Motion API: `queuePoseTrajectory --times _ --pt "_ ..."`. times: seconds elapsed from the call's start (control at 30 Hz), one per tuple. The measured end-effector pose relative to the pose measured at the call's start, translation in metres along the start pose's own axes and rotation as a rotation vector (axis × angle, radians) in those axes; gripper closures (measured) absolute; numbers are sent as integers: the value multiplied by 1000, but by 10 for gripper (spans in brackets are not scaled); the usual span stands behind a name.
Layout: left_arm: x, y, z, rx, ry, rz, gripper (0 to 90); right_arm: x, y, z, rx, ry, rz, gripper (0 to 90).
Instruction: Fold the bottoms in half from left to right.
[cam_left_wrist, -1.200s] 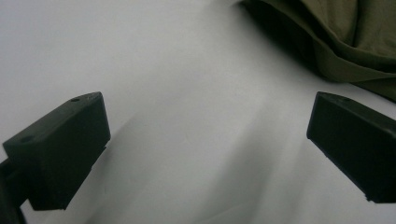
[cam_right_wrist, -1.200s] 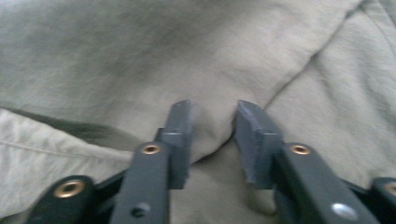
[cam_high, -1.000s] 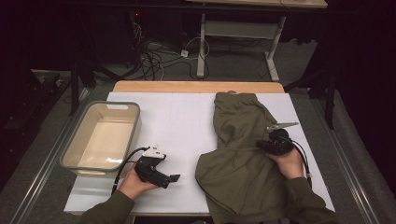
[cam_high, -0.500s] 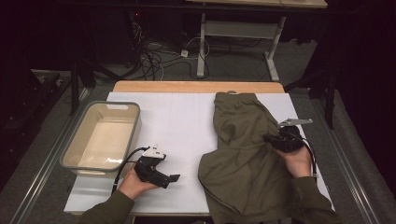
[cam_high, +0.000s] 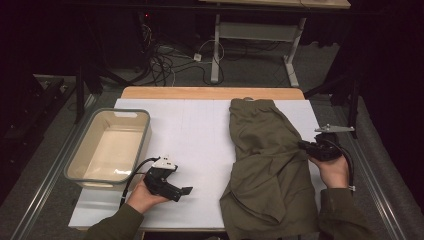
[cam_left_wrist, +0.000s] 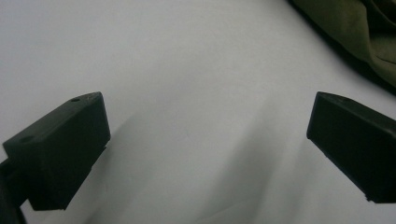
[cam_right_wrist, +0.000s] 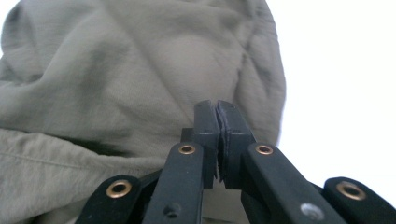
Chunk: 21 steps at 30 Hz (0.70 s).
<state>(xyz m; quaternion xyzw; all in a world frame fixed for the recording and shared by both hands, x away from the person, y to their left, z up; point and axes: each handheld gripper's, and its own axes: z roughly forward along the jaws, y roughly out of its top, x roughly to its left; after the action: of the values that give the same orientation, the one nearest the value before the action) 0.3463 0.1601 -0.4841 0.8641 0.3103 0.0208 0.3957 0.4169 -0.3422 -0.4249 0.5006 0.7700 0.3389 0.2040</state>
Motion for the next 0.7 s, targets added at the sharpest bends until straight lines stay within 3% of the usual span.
queuePoseTrajectory --times 0.23,0.33,0.4,0.5,0.7 --pt "0 0 0 2 1 0 0 -13 -11 16 63 2 36 864" --pt "0 0 0 2 1 0 0 -14 -13 20 80 -4 44 716" --pt "0 0 0 2 0 0 0 -14 -12 17 61 -4 44 608" --pt "0 0 0 2 0 0 0 -11 -9 10 30 23 38 544" --pt "0 0 1 0 -3 -3 0 6 1 -2 -12 89 -8 493"
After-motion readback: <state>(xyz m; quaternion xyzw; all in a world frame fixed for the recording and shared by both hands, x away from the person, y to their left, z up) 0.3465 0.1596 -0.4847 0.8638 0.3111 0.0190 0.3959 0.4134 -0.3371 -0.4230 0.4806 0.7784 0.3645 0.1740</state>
